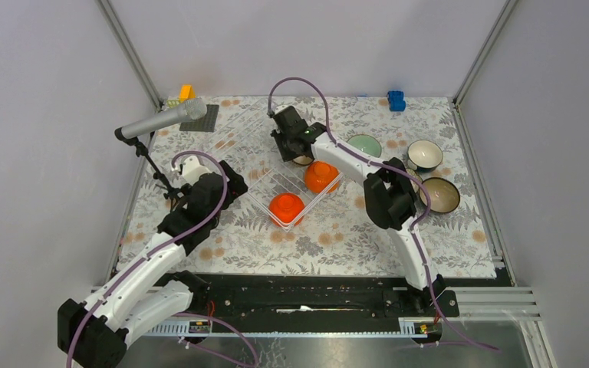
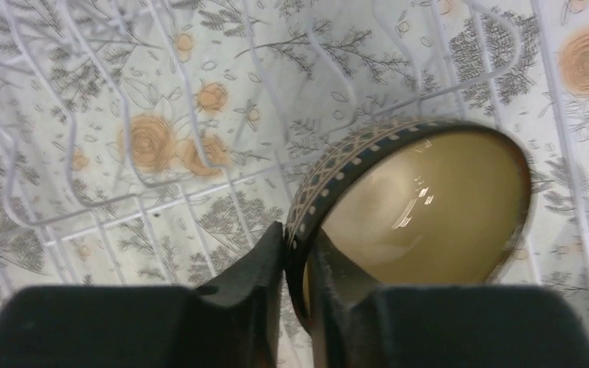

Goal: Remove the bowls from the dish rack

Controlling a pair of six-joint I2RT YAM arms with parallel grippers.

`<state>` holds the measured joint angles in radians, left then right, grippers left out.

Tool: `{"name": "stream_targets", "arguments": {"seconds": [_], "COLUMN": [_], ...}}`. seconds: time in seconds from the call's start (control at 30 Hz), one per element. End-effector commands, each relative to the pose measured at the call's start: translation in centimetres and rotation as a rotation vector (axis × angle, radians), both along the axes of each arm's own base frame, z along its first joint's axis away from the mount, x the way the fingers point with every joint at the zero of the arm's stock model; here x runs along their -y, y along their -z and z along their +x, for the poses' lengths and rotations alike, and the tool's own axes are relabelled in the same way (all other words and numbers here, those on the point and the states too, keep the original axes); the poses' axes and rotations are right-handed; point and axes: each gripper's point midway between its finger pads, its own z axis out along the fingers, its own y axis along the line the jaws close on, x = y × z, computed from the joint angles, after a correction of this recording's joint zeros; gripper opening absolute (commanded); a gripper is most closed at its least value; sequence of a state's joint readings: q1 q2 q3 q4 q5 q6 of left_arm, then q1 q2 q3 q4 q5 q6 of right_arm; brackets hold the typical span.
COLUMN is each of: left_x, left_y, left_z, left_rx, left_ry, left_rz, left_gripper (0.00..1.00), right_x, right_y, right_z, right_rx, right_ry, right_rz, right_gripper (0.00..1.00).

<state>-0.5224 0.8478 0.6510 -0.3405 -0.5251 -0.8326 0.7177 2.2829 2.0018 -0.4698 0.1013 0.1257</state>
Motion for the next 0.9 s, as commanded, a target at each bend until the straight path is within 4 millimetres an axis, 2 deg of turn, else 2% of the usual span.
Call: {"name": "stream_targets", "arguments": {"seconds": [0.0, 0.07, 0.13, 0.3, 0.47, 0.53, 0.67, 0.77, 0.8, 0.87], "left_x": [0.1, 0.3, 0.5, 1.3, 2.1, 2.5, 4.3, 4.9, 4.9, 5.0], "left_y": [0.3, 0.5, 0.5, 0.9, 1.6, 1.7, 1.6, 1.8, 1.8, 1.9], "left_z": [0.7, 0.8, 0.9, 1.1, 1.1, 1.1, 1.3, 1.5, 1.6, 1.8], "left_rx": [0.013, 0.006, 0.004, -0.003, -0.024, -0.024, -0.006, -0.014, -0.016, -0.019], "left_ry": [-0.025, -0.021, -0.013, 0.029, 0.059, 0.081, 0.197, 0.221, 0.218, 0.216], "left_rz": [-0.020, -0.021, -0.023, -0.029, -0.045, -0.049, -0.052, -0.053, -0.054, -0.057], "left_gripper": [0.99, 0.99, 0.99, 0.99, 0.99, 0.99, 0.99, 0.99, 0.98, 0.94], "right_x": [-0.8, -1.1, -1.5, -1.5, -0.1, 1.0, 4.3, 7.2, 8.2, 10.8], "right_y": [-3.6, -5.3, -7.3, -13.6, -18.1, -19.1, -20.2, -19.9, -20.3, -19.8], "right_z": [0.7, 0.6, 0.1, -1.5, -4.0, -4.6, -5.3, -6.1, -6.3, -6.6], "right_rx": [0.076, 0.093, 0.110, 0.174, 0.230, 0.253, 0.295, 0.319, 0.340, 0.365], "right_ry": [-0.007, -0.030, -0.061, -0.118, -0.150, -0.133, -0.020, 0.075, 0.112, 0.226], "right_rz": [0.030, 0.060, 0.096, 0.191, 0.254, 0.254, 0.215, 0.182, 0.179, 0.155], "right_gripper": [0.12, 0.04, 0.01, 0.00, 0.01, 0.00, 0.00, 0.00, 0.00, 0.00]}}
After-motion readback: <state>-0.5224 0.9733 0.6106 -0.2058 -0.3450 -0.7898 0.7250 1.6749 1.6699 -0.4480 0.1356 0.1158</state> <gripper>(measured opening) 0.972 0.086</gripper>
